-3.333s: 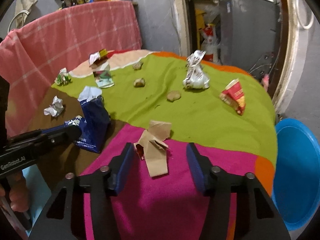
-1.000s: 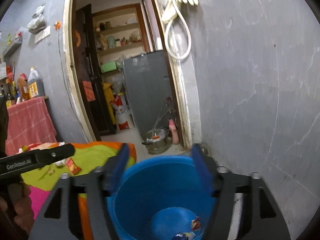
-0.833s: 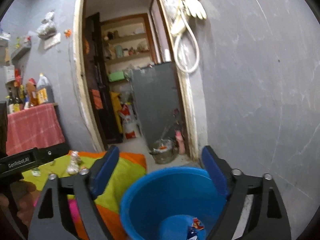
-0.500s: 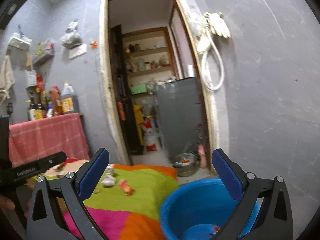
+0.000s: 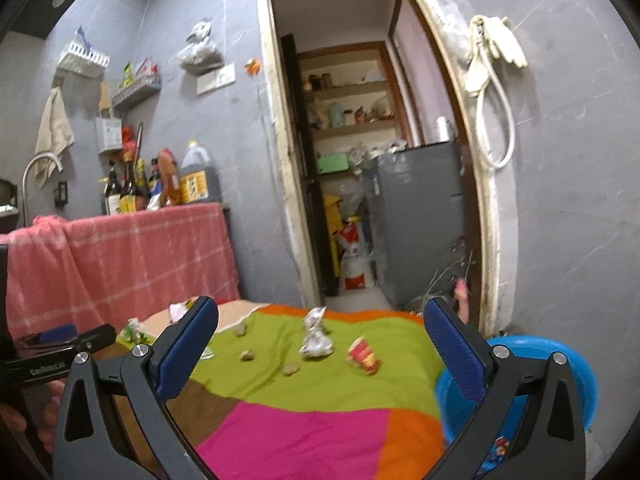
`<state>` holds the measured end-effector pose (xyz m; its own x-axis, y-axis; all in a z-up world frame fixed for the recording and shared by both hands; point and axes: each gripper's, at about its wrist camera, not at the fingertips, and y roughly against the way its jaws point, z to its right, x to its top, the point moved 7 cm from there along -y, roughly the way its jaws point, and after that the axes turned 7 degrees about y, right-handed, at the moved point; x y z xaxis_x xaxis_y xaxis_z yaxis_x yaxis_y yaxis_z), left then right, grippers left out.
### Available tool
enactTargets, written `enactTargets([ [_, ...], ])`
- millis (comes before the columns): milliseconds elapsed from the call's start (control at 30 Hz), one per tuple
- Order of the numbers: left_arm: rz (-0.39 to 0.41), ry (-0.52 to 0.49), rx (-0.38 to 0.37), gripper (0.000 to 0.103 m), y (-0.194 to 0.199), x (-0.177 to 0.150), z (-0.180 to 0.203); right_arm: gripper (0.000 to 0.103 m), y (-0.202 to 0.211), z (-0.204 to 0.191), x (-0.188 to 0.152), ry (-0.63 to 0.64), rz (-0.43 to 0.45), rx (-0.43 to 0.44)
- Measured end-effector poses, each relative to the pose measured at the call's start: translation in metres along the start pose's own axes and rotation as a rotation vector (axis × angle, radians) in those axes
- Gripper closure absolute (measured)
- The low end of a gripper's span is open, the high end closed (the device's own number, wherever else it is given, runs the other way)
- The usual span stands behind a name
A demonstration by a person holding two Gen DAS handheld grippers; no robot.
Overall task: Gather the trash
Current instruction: 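Move both tools back over the table toward the remaining trash, then grasp the white paper ball with the left tool while the right tool grasps the small stone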
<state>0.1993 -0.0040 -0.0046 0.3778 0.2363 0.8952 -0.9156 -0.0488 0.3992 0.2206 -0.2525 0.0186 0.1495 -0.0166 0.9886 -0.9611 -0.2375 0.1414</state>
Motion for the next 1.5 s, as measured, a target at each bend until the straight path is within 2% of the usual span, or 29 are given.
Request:
enactTargets([
  [200, -0.083, 0.019, 0.049, 0.003, -0.017, -0.014, -0.033, 0.0, -0.021, -0.024, -0.018, 0.024, -0.08, 0.048],
  [467, -0.199, 0.019, 0.047, 0.004, -0.043, -0.029, -0.041, 0.0, -0.049, -0.039, -0.04, 0.054, -0.215, 0.092],
  [567, -0.233, 0.031, 0.042, 0.015, -0.054, -0.031, -0.042, 0.0, -0.059, -0.044, -0.045, 0.078, -0.261, 0.103],
  [633, -0.255, 0.034, 0.037, 0.029, -0.059, -0.033, -0.041, 0.002, -0.067, -0.047, -0.05, 0.097, -0.3, 0.111],
  [667, -0.265, 0.035, 0.034, 0.033, -0.061, -0.033, -0.04, 0.004, -0.072, -0.049, -0.053, 0.104, -0.321, 0.118],
  [733, -0.283, 0.032, 0.024, 0.048, -0.066, -0.035, -0.038, 0.017, -0.082, -0.051, -0.06, 0.113, -0.365, 0.132],
  [767, -0.292, 0.025, 0.021, 0.051, -0.068, -0.036, -0.036, 0.022, -0.086, -0.051, -0.063, 0.113, -0.387, 0.135],
  [800, -0.303, 0.011, 0.02, 0.057, -0.071, -0.037, -0.034, 0.032, -0.092, -0.05, -0.067, 0.111, -0.417, 0.141],
  [833, -0.308, -0.001, 0.019, 0.065, -0.073, -0.038, -0.032, 0.038, -0.097, -0.05, -0.071, 0.106, -0.442, 0.148],
  [900, -0.316, -0.016, 0.015, 0.069, -0.077, -0.038, -0.027, 0.041, -0.105, -0.049, -0.075, 0.098, -0.476, 0.156],
  [1000, -0.319, -0.028, 0.0, 0.079, -0.083, -0.037, -0.022, 0.051, -0.117, -0.049, -0.083, 0.093, -0.533, 0.167],
  [1033, -0.319, -0.031, -0.003, 0.084, -0.085, -0.037, -0.021, 0.051, -0.121, -0.048, -0.086, 0.089, -0.552, 0.171],
  [1100, -0.322, -0.031, -0.014, 0.089, -0.089, -0.036, -0.018, 0.052, -0.128, -0.048, -0.089, 0.084, -0.579, 0.182],
  [1300, -0.33, -0.023, -0.034, 0.09, -0.102, -0.031, -0.013, 0.061, -0.154, -0.044, -0.096, 0.09, -0.647, 0.18],
  [1500, -0.34, -0.001, -0.05, 0.091, -0.106, -0.031, -0.015, 0.066, -0.183, -0.043, -0.107, 0.1, -0.714, 0.201],
])
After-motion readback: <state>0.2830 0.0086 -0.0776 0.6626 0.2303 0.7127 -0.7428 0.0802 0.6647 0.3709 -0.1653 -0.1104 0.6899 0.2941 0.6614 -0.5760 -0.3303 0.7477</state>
